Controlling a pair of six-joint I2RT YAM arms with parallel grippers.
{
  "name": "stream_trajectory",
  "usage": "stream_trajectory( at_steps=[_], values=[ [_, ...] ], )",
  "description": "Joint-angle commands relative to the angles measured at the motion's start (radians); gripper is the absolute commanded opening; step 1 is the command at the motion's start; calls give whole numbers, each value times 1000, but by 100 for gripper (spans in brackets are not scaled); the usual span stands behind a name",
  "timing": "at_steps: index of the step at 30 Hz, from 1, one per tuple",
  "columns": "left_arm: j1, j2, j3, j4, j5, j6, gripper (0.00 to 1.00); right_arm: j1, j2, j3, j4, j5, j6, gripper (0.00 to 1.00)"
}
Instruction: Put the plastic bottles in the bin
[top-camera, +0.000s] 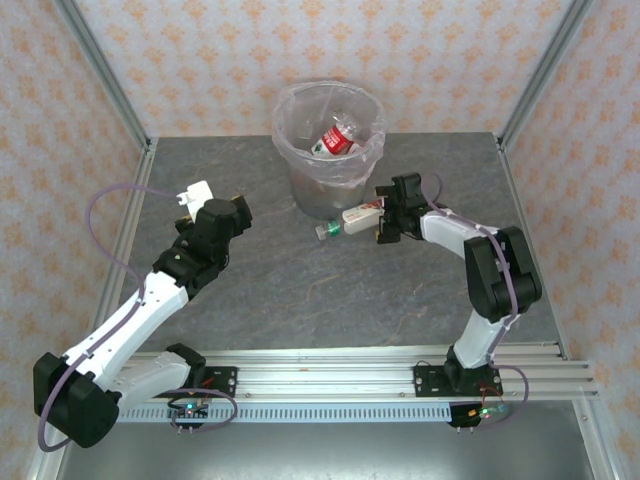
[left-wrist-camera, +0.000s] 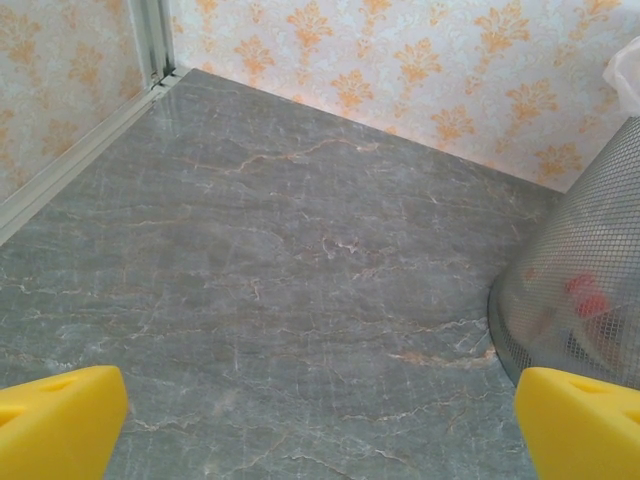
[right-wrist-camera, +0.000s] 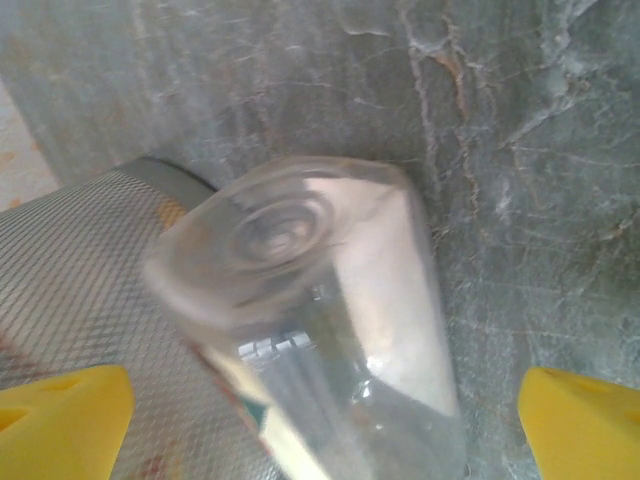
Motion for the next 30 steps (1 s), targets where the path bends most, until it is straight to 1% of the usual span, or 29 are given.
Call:
stream_trajectory(
  at_steps=[1,4,10,16,18,21,24,27,30],
  values=[
    [12,-25,-19,-25,-57,-17,100,7,45,69,-84,-24,41,99],
    [14,-39,-35,-24,-68,-20,100,9,88,138,-162,-33,-10,99],
    [15,-58,-62,-18,-76,-21,100,20,163,237,-224,-47,-123,99],
    [14,-45,-56,-12,-42,-20,100,39,235,286,-257,-88,-175,100],
    [15,-40,-56,-6,-5,-21,100,45,220,261,-277,-59,-174,99],
    [14,-33,-63,12,64,-21,100,43,169,183,-265,-9,-175,94],
    [15,-21,-77,32,121,-21,100,38,123,125,-261,2,-192,90],
    [15,-5,-79,35,152,-20,100,35,77,70,-270,13,-204,87],
    [14,7,-76,31,155,-21,100,35,29,6,-268,34,-208,82]
  ],
)
